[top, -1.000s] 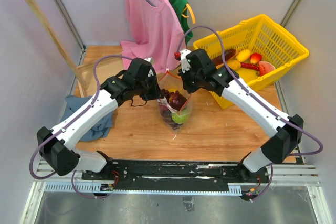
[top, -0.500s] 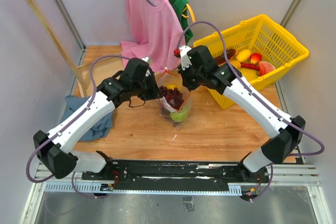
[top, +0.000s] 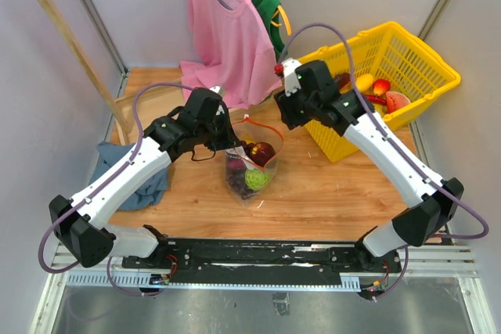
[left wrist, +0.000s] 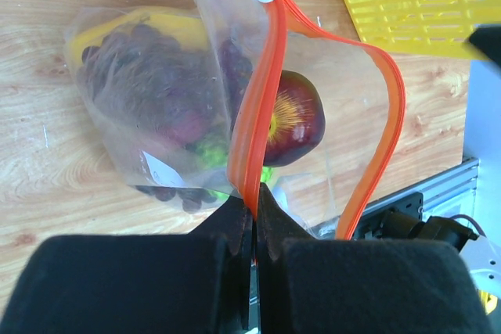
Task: Place the food in the zip-top bag and seal the zipper
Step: Pick up the fake fruit from the bin.
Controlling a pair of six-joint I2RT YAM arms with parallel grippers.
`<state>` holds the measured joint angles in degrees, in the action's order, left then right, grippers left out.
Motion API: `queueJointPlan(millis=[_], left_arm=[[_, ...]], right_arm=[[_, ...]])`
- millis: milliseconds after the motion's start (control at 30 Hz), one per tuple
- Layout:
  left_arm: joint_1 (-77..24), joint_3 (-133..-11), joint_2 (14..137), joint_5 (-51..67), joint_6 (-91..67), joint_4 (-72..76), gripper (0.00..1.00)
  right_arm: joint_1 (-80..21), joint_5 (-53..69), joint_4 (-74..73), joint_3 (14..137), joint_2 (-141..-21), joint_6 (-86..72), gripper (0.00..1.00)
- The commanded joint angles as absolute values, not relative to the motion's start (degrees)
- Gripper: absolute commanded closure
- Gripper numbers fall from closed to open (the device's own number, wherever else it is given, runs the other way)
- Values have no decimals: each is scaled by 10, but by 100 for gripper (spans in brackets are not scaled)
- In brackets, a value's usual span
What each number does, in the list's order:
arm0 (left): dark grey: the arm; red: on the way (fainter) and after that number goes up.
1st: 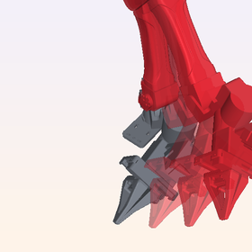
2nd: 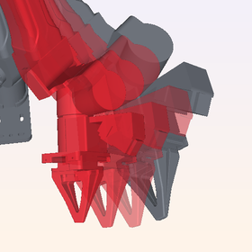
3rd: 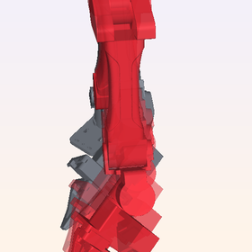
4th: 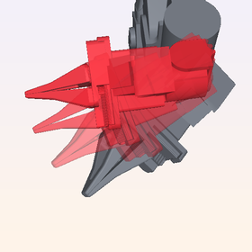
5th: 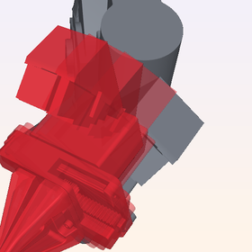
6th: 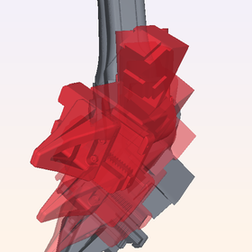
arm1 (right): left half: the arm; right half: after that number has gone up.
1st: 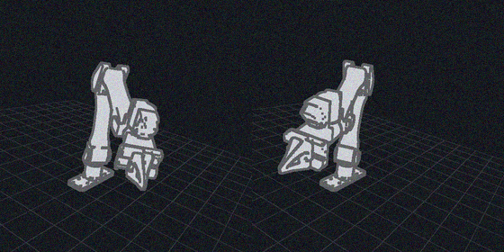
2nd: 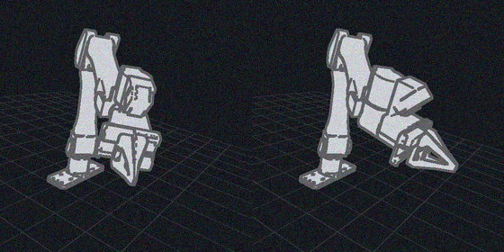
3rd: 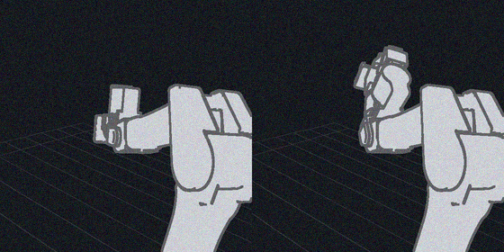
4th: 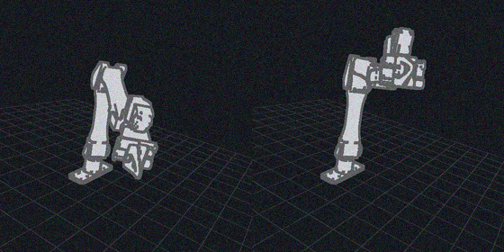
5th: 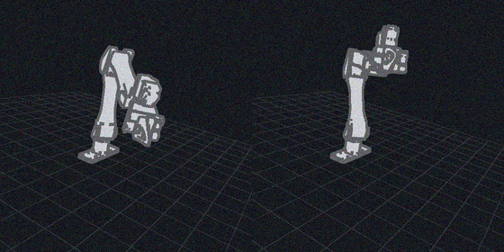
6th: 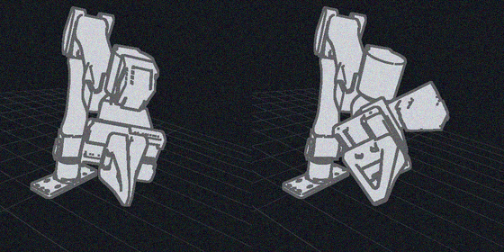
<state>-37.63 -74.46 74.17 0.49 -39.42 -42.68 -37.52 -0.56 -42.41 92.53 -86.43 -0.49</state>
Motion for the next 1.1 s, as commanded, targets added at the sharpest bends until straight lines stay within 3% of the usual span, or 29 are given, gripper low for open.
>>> queueJointPlan(millis=[0, 433, 767, 1067], left_arm=[[-374, -744, 734, 0, -386, -413, 100], [-374, -754, 722, 2, -365, -395, 100], [-374, -755, 728, 5, -365, -374, 100], [-374, -749, 731, 16, -357, -356, 100]], right_arm=[[-300, -36, -437, 961, -826, 19, 50], [-100, -25, -377, 921, -854, -6, 25], [-23, -9, -307, 894, -890, -80, 20], [30, -24, -202, 895, -1004, -182, 14]])
